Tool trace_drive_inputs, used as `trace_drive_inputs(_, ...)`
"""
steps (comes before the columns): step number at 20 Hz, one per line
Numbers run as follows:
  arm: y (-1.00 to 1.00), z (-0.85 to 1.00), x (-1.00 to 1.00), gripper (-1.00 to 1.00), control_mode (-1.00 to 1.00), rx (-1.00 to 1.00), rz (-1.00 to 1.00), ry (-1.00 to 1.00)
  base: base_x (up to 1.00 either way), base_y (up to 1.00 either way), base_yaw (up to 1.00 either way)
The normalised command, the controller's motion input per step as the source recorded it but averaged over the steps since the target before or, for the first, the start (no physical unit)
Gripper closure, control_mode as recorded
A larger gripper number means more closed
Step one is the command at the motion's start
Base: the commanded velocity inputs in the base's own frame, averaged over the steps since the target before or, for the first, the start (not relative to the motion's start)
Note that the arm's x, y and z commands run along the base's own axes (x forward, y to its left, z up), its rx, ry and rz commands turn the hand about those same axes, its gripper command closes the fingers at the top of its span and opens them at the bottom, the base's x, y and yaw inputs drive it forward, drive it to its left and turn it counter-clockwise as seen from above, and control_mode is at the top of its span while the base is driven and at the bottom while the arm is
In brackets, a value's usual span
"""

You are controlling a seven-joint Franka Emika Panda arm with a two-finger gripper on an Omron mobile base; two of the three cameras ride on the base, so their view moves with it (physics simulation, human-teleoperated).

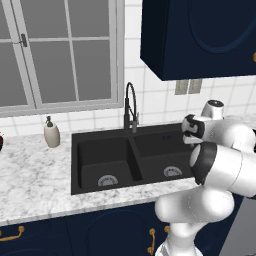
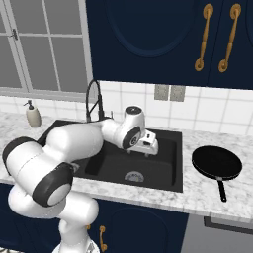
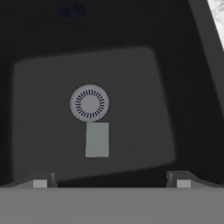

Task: Pick the pan and sponge and place them into the sink. Then turn on the water.

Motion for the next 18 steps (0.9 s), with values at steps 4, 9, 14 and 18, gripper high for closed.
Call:
trace_drive_inputs(4, 0.0, 0.0, 0.0, -1.0, -1.0, -0.01, 0.0, 0.02, 0.0, 0.0, 0.0)
trace_drive_inputs(9, -0.49, 0.25, -0.18, -1.0, -1.0, 0.0, 0.0, 0.0, 0.0, 0.0, 0.0)
trace_drive_inputs(14, -0.7, 0.43, -0.25, -1.0, -1.0, 0.0, 0.0, 0.0, 0.0, 0.0, 0.0)
trace_drive_inputs(18, -0.82, 0.36, -0.07, -1.0, -1.0, 0.0, -0.01, 0.09, 0.0, 0.0, 0.0)
